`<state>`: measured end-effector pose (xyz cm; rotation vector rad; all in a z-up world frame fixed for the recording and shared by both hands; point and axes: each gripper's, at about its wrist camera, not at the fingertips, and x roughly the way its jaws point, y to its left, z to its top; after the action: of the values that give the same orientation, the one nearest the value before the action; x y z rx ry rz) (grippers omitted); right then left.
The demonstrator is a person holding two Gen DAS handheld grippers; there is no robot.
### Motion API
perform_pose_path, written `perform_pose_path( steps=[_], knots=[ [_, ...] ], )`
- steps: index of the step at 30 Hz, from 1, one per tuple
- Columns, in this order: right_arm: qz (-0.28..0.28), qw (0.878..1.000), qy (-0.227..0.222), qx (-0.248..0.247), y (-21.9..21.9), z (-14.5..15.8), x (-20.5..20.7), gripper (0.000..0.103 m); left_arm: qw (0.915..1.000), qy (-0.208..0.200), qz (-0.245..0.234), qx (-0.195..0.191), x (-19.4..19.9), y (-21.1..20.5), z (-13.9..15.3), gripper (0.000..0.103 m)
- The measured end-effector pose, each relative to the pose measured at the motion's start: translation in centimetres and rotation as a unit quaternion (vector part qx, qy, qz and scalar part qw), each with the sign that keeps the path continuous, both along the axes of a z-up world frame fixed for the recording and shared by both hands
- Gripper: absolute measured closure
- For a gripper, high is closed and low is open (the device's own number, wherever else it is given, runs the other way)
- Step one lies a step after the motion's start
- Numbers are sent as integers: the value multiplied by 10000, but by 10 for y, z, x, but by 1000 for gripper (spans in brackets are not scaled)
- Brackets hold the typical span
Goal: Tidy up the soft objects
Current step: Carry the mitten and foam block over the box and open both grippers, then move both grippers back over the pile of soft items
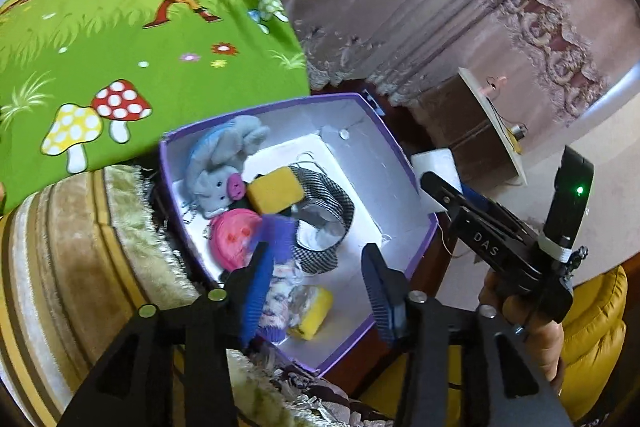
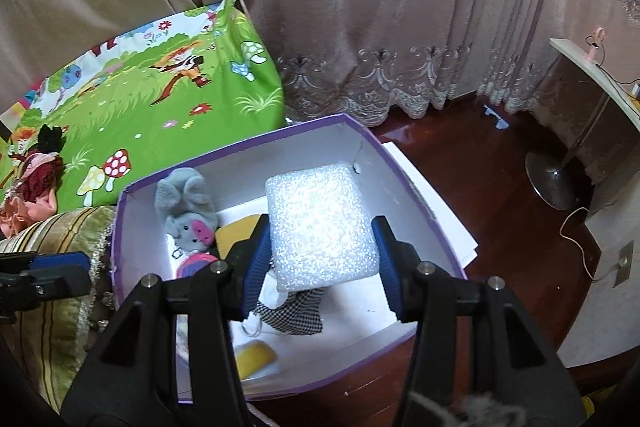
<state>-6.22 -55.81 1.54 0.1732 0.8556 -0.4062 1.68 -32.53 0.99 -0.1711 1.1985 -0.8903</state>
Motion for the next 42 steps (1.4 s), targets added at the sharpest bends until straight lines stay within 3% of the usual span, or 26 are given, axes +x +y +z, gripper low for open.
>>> perform_pose_path(
  steps=[8, 12, 17, 23, 29, 42],
  knots=[
    [-105, 9996, 138, -238, -1, -2, 1, 48, 9998, -30, 205, -21, 4, 15, 3, 54],
    [-176, 9992, 236, -275, -4, -4, 1, 37, 9994, -105, 314, -17, 7, 22, 5, 54],
    [-142, 9992, 244, -280, 0, -3, 2, 31, 9986, -159, 500, -23, 13, 36, 6, 54],
    [-23, 9997, 164, -162, 9, 0, 6, 31, 9970, -285, 724, 35, 18, 53, 10, 54],
    [221, 9997, 103, -91, 26, 3, 14, 31, 9922, -528, 1129, 78, 24, 83, 15, 54],
    [801, 9966, 163, -47, 70, 5, 35, 31, 9746, -461, 2186, 124, 42, 181, 13, 54]
  ],
)
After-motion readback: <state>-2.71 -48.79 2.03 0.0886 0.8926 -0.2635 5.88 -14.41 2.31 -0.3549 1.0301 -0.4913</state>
